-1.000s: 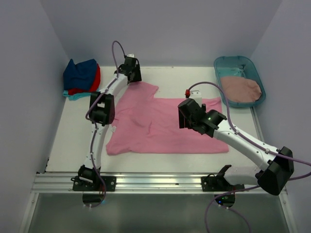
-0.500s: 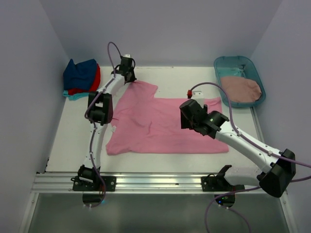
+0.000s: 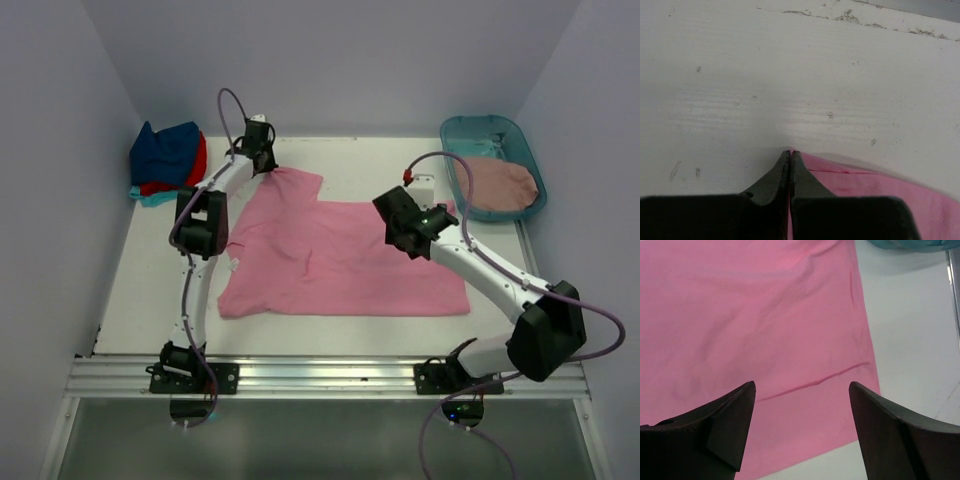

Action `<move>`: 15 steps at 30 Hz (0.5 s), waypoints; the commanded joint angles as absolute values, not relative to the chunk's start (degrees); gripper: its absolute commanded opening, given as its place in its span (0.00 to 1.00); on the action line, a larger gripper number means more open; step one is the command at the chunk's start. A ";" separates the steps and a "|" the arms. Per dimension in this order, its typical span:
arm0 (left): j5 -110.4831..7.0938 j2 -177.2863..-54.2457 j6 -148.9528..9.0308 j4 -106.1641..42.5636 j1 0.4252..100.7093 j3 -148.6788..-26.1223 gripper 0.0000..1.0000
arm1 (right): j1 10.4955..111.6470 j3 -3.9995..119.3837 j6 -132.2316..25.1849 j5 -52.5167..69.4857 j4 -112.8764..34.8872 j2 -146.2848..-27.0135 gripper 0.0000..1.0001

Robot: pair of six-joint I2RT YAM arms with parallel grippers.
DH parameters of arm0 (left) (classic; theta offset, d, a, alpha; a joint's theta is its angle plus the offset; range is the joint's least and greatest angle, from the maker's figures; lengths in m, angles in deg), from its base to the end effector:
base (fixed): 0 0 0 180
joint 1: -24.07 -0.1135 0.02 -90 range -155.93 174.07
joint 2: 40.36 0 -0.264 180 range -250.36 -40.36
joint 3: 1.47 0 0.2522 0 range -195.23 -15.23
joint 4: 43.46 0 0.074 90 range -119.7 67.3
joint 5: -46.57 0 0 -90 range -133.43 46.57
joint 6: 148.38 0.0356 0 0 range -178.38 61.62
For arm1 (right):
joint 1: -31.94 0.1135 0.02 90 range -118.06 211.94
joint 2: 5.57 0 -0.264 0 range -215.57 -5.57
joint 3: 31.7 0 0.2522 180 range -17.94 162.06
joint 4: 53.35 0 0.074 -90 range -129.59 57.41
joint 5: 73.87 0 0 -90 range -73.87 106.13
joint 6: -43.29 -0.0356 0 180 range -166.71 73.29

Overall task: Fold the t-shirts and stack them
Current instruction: Grap the side of the flattened tshirt furthest away from the robot with both arms

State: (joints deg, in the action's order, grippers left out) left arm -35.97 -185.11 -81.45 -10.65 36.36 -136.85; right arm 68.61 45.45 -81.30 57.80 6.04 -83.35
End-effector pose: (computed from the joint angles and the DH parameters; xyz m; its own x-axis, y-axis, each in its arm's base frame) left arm 0.5534 -0.1158 0.1514 -0.6495 -0.2562 -0.7159 -0.1494 0.9662 -0.2102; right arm 0.2279 0.1402 0.2816 -0.6739 0.0269 -0.7383 0.2465 0.9502 -0.1904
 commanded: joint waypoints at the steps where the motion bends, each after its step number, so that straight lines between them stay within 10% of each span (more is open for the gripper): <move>1: -34.30 -178.88 -79.65 -10.80 35.32 -134.24 0.00 | 62.03 50.87 -82.57 59.47 2.25 -88.70 0.80; 15: -34.55 -173.43 -80.97 -8.69 29.96 -124.31 0.00 | 49.88 74.42 -79.67 50.76 0.22 -116.83 0.81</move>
State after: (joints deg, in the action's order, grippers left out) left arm -35.23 -177.92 -81.32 -9.84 32.28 -125.79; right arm 51.12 69.34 -80.66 52.29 1.47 -114.78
